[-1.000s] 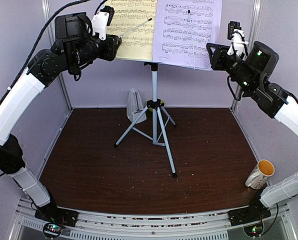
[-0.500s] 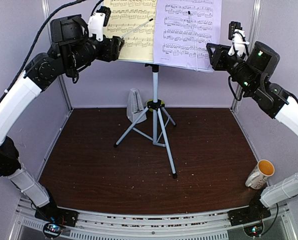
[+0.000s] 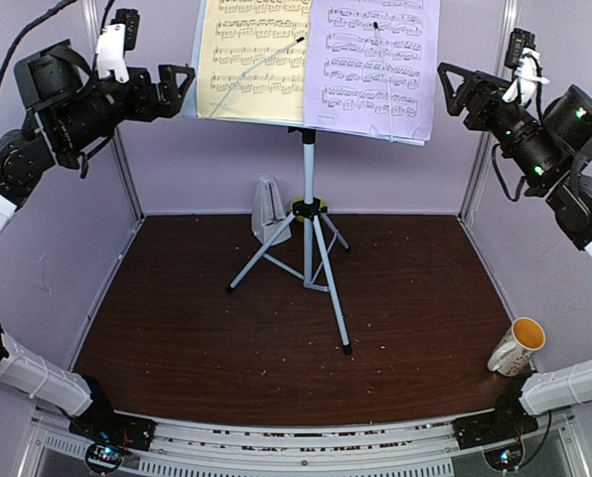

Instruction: Set up the instrument practice props

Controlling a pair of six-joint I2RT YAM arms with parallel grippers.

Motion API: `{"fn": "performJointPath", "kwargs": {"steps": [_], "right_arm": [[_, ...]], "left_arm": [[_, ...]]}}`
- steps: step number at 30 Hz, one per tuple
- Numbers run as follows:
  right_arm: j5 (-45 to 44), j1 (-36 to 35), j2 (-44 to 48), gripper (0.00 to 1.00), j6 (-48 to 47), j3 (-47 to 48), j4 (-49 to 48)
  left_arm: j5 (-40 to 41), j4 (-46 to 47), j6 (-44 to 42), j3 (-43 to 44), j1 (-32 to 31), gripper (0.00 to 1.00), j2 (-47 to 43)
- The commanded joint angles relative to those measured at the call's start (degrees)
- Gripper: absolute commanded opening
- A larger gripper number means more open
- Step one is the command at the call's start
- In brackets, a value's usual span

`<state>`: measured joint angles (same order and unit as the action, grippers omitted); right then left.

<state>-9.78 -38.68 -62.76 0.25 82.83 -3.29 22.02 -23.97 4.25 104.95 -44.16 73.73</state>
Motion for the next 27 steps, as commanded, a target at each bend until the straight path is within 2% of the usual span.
{"fn": "performJointPath", "kwargs": {"steps": [1, 9, 11, 22, 24, 27], "right_arm": [[1.88, 0.4, 4.31, 0.82, 0.78, -5.56, 0.35], [1.93, 0.53, 9.93, 0.84, 4.06, -18.25, 2.03], [2.31, 0.53, 10.72, 0.83, 5.23, -20.64, 2.27], [3.46, 0.53, 13.1, 0.83, 7.91, -26.77, 2.92], [3.37, 0.53, 13.21, 0.83, 7.97, -27.13, 2.86], [3.37, 0.53, 13.03, 0.83, 7.86, -27.75, 2.56]], "left_arm": [[-9.78, 2.03, 5.39, -3.24, 7.12, 0.98, -3.1], [-32.46, 2.75, 4.04, 3.82, 11.6, 0.98, 4.02], [-32.98, 2.45, 4.87, 5.84, 12.13, 0.98, 6.17], [-23.86, 0.09, 6.1, 10.31, 15.39, 0.98, 10.1], [-24.6, -0.06, 5.98, 10.16, 15.91, 0.98, 10.2], [-30.92, 0.85, 6.96, 10.05, 17.25, 0.98, 11.55]]}}
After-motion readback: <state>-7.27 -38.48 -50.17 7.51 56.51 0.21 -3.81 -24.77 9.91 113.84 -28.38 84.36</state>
